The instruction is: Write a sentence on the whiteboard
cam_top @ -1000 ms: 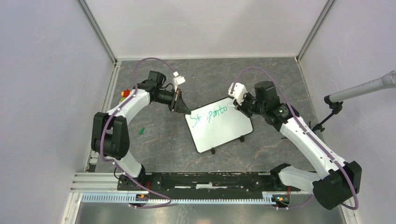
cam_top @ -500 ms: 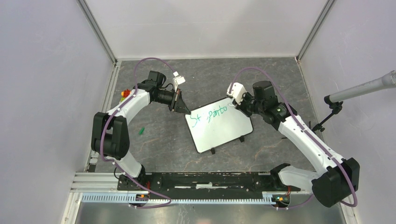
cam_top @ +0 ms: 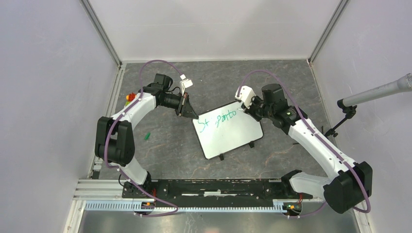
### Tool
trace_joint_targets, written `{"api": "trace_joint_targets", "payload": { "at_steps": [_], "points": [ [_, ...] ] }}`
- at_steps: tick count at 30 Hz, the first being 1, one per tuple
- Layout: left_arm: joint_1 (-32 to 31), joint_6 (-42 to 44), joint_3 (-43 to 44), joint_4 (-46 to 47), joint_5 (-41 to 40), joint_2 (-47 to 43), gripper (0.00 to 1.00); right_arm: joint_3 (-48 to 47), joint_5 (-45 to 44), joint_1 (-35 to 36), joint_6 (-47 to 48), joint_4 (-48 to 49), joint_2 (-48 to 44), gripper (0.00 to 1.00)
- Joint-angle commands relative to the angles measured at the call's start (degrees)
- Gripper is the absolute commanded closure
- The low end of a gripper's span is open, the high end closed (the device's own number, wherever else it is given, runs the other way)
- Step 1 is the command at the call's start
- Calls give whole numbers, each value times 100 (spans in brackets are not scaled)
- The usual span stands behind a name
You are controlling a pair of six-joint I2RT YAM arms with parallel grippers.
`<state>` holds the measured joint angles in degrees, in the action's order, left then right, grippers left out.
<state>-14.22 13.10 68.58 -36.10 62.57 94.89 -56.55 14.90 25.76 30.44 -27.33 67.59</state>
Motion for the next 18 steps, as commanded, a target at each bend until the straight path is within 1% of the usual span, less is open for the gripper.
{"api": "trace_joint_targets", "payload": {
  "at_steps": [1,7,8,9,18],
  "points": [
    [-46,279,22,-10,-324,63,98,13,-83,-10,100,226,48,100],
    [-46,271,33,-11,-332,47,98,14,-210,-62,77,254,32,100],
    [-46,257,42,103,-328,52,97,9,-227,-78,54,255,20,100],
    [-46,262,42,-10,-334,61,98,9,-236,-101,42,250,23,100],
    [-48,258,42,-11,-337,67,98,209,-7,-106,113,84,-89,100]
  ]
}}
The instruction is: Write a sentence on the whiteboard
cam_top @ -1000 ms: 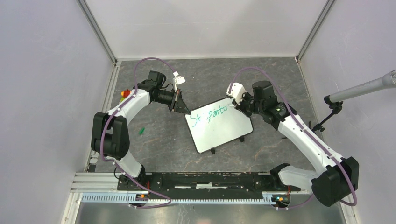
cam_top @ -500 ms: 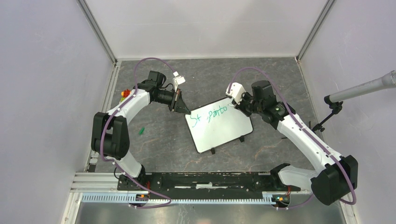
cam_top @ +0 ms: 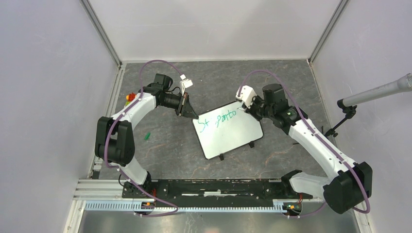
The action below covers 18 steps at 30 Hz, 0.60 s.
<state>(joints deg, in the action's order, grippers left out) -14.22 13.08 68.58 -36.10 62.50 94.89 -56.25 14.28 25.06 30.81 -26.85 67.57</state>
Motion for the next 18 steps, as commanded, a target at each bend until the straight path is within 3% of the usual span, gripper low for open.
{"api": "trace_joint_targets", "payload": {
  "at_steps": [1,18],
  "points": [
    [-46,264,46,-11,-335,65,98,199,74,-37,96,3,-118,100],
    [-46,262,42,-11,-335,49,97,-123,-343,-47,142,52,63,100]
  ]
}}
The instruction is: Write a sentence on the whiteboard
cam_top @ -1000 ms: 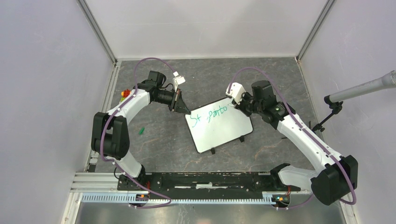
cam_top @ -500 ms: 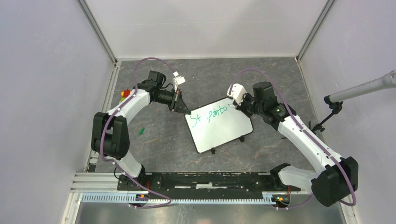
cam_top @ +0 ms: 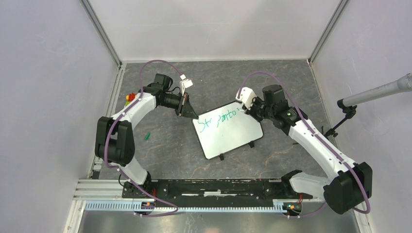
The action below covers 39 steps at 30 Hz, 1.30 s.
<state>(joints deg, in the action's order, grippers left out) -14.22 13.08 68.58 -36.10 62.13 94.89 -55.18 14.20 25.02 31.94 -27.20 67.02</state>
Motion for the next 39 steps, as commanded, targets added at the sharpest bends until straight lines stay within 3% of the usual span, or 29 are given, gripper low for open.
{"api": "trace_joint_targets", "payload": {
  "at_steps": [1,19,39],
  "points": [
    [-46,263,42,-11,-298,50,97,-234,-362,-41,29,108,127,100],
    [-46,249,78,-11,-298,87,97,-380,-285,-53,27,78,179,100],
    [-46,253,51,-10,-303,52,98,335,332,5,31,-376,-245,100]
  ]
}}
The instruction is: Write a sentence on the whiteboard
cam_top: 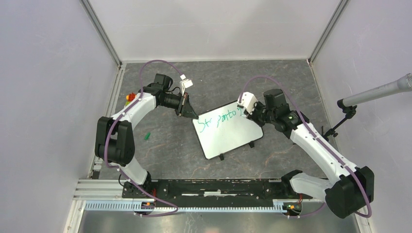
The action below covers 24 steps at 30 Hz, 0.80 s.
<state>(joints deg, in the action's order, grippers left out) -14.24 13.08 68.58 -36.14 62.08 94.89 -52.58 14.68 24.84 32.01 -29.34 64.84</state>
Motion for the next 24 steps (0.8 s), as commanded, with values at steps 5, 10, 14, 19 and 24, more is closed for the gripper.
{"api": "trace_joint_targets", "payload": {
  "at_steps": [5,10,14,19,24],
  "points": [
    [-44,243,59,-3,-293,68,98,-203,449,191,-52,-98,187,100],
    [-48,248,51,-7,-298,54,97,-567,450,184,-148,28,124,100],
    [-44,234,69,-7,-285,62,97,-658,264,82,-204,97,-50,100],
    [-44,237,64,-7,-276,40,97,-531,-163,-40,-128,148,-42,100],
    [-44,245,57,-7,-285,31,98,-450,-368,-79,-98,196,-14,100]
  ]
}}
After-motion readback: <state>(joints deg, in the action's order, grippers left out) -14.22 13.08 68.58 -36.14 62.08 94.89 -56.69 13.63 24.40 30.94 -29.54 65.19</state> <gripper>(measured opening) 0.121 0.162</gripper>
